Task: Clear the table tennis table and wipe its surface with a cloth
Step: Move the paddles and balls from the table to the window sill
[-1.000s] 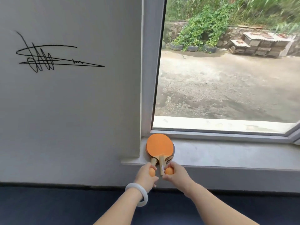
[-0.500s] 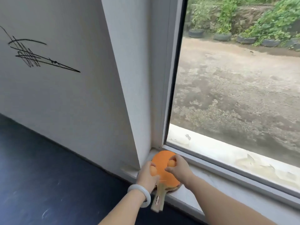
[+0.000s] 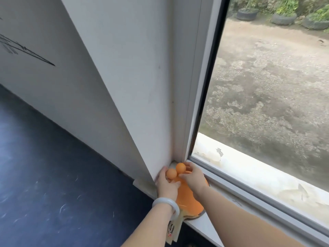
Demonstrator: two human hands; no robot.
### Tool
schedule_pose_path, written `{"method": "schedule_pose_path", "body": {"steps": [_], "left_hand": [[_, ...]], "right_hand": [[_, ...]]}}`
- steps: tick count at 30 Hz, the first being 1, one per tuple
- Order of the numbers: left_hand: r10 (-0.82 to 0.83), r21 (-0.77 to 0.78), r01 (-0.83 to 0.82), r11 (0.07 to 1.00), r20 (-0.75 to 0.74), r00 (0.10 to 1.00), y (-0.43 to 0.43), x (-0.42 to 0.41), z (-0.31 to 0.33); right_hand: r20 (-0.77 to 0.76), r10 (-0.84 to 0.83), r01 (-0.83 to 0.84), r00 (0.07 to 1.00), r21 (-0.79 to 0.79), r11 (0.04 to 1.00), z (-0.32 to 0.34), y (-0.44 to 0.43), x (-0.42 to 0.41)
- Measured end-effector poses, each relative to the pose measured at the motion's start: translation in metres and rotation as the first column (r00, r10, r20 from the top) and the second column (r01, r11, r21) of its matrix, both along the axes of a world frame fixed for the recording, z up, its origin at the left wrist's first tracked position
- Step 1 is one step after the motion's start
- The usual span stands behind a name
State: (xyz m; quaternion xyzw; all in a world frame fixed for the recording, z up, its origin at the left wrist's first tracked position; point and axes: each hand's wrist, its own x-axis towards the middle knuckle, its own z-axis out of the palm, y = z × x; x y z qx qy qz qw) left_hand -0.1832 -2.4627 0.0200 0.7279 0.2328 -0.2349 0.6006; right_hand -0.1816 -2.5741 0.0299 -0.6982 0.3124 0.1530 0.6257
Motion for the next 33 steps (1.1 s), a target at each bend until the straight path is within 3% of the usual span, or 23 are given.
{"method": "schedule_pose_path", "body": {"steps": [9, 21, 33], "left_hand": [[0.052, -0.133, -0.055, 0.990, -0.030, 0.998, -0.011, 0.011, -0.011], [0.116, -0.277, -0.117, 0.954, -0.020, 0.993, -0.002, -0.002, -0.015], [0.137, -0.297, -0.123, 0.947, 0.028, 0.990, 0.002, -0.017, -0.015]], "right_hand": [[0.007, -0.083, 0.082, 0.997, 0.121, 0.989, -0.007, -0.006, 0.003], [0.041, -0.115, 0.112, 0.992, 0.082, 0.990, -0.014, -0.002, -0.008], [0.063, -0.178, 0.149, 0.982, 0.320, 0.936, -0.027, 0.003, -0.019]]}}
